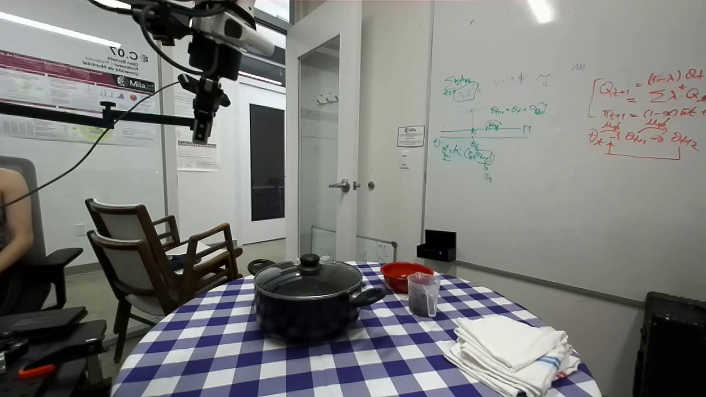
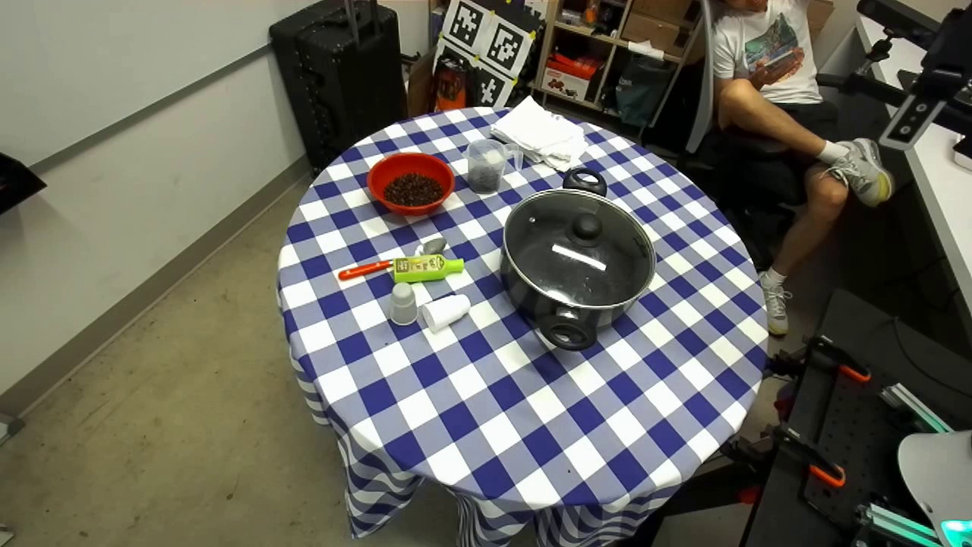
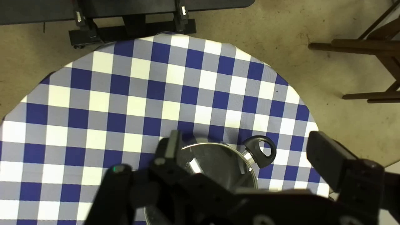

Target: Pick up the lid and put it on the table

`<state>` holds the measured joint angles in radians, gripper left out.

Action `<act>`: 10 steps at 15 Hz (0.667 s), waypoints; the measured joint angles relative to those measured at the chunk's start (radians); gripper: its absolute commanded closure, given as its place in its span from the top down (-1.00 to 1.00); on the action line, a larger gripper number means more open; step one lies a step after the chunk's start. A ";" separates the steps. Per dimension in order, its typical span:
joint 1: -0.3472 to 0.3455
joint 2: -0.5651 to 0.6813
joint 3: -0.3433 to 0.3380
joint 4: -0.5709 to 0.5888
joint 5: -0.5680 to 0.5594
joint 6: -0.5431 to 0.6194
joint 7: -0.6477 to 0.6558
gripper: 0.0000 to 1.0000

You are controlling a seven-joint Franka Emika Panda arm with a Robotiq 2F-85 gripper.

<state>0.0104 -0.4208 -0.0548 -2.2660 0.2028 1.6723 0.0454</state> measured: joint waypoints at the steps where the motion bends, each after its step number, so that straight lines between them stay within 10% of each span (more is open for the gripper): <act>1: 0.000 0.000 0.000 0.000 0.000 0.000 0.000 1.00; 10: -0.010 0.008 0.016 -0.015 -0.008 0.019 0.000 1.00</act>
<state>0.0008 -0.4129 -0.0392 -2.2811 0.1947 1.6909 0.0455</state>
